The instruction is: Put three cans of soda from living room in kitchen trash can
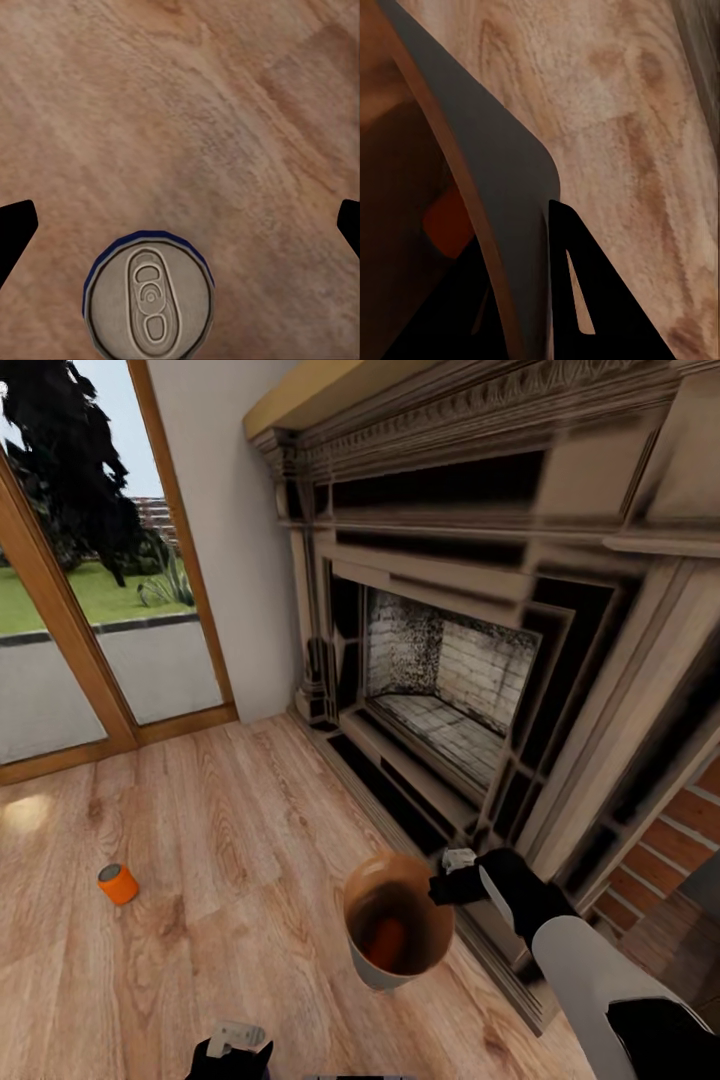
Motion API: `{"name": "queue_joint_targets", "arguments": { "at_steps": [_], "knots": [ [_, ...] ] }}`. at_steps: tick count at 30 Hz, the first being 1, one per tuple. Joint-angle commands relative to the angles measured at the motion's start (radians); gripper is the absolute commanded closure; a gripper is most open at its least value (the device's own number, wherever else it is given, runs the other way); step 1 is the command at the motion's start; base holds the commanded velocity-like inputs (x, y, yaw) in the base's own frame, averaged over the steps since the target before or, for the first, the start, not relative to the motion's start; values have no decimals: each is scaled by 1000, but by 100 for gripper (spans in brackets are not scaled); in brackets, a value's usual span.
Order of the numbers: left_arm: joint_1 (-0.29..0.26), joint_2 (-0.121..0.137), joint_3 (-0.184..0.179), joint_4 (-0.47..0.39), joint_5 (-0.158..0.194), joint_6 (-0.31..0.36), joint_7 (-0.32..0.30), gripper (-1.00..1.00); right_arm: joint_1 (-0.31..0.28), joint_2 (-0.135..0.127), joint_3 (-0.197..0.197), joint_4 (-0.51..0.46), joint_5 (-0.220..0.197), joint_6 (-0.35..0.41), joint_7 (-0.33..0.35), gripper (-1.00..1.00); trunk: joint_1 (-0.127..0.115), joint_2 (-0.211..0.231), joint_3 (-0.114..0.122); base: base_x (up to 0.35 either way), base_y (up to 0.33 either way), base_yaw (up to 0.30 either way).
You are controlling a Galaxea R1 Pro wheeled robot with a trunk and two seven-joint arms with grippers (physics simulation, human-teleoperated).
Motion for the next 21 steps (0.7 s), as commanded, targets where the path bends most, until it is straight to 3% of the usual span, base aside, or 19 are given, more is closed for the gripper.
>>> {"name": "queue_joint_targets", "arguments": {
  "at_steps": [1,5,21],
  "knots": [
    [0,0,-3,-1,1,-1,0,-100,2,-1,-1,-30,-26,10,8,100,0,0,0,0,0,0],
    [0,0,-5,-1,2,-1,1,-100,3,-1,-1,-52,-27,11,9,100,0,0,0,0,0,0],
    [1,1,5,-1,7,1,-6,-100,3,-1,0,-63,-28,11,9,100,7,-4,-62,0,0,0]
  ]
}}
